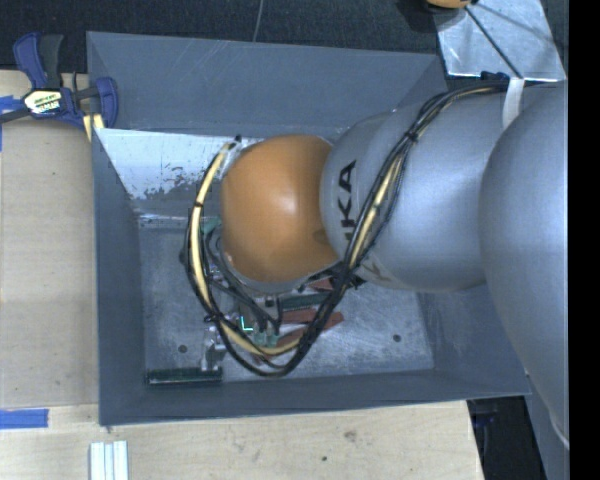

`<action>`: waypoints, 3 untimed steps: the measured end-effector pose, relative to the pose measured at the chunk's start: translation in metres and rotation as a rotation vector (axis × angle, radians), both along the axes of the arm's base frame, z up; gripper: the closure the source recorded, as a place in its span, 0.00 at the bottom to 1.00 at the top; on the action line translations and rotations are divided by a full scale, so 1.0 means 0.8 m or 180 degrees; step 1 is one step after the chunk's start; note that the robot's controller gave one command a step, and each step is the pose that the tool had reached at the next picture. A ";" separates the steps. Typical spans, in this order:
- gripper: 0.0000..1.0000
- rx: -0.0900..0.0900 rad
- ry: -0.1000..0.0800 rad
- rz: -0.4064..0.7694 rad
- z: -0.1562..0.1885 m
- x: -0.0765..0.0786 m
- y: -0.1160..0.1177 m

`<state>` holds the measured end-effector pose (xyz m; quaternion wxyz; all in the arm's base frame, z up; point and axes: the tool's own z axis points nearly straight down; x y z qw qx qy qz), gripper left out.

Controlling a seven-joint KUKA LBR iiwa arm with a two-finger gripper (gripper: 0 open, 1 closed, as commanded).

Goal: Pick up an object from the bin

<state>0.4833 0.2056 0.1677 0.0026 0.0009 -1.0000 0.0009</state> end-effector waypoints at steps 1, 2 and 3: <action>0.00 0.0008 -0.0023 -0.0007 0.005 0.003 0.000; 1.00 0.0013 -0.0039 0.0705 -0.117 0.003 0.014; 0.00 0.0041 -0.0144 0.0691 -0.113 0.013 0.016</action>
Offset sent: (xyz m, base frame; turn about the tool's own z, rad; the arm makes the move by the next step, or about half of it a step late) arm -0.0006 0.0113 -0.0977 -0.2238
